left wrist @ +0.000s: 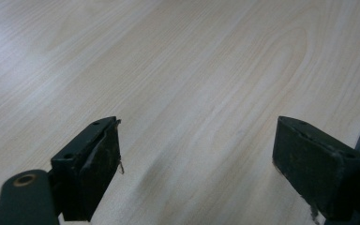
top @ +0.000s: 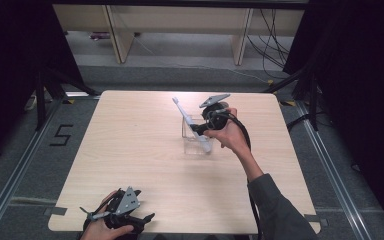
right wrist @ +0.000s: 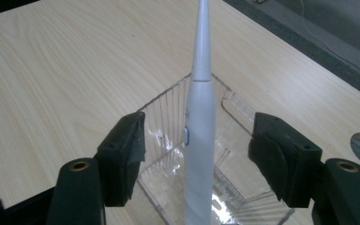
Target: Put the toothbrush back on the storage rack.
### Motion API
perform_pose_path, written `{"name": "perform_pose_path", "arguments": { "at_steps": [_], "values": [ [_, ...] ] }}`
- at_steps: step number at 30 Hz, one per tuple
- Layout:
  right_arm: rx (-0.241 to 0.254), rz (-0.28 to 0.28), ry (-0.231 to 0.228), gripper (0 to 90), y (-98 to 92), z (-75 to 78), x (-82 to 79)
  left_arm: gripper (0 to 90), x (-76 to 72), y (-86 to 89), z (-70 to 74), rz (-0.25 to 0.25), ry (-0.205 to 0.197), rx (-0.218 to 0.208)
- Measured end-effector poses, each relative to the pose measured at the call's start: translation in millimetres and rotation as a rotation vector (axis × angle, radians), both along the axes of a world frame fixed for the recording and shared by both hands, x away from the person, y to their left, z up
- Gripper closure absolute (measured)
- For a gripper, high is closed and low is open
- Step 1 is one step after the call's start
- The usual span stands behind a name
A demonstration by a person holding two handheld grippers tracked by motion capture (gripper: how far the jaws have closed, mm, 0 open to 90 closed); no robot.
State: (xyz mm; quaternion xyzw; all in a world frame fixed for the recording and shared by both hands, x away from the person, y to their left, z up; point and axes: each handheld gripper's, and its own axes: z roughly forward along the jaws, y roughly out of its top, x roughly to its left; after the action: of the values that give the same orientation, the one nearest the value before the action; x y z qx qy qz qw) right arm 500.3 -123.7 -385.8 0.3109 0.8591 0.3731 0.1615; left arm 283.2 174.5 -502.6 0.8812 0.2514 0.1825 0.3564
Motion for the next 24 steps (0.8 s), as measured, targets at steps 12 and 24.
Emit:
{"name": "perform_pose_path", "arguments": {
  "at_steps": [12, 24],
  "values": [
    [0.048, -0.053, -0.003, 30.4, -16.2, 1.3, -17.1, 15.0, -0.7, -1.2, -0.8, 0.006, -0.002, -0.026],
    [0.104, -0.055, -0.012, 29.9, -33.1, -1.3, -34.0, 15.0, -0.3, -1.1, -1.3, 0.014, -0.008, -0.027]
  ]
}}
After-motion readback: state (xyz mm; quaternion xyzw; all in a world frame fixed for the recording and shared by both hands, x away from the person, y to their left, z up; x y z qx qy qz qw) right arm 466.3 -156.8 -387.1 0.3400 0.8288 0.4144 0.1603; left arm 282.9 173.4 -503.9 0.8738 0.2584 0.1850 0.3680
